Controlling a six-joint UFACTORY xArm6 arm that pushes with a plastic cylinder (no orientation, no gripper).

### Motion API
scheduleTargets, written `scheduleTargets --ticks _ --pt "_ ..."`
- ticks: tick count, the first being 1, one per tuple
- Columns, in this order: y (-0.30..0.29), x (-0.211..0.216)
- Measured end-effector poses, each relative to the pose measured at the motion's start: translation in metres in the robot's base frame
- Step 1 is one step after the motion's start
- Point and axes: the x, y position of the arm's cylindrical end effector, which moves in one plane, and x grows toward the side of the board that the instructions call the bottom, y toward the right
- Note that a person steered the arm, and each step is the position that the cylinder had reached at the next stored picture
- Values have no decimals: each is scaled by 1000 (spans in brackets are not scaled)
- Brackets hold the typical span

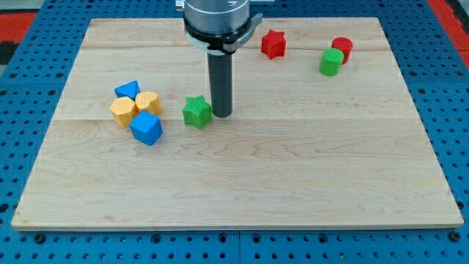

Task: Move your arm to the center right

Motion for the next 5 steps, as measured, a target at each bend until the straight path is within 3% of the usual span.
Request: scheduleTargets --ticks 2,5 --pt "-45 1" --pt "133 -13"
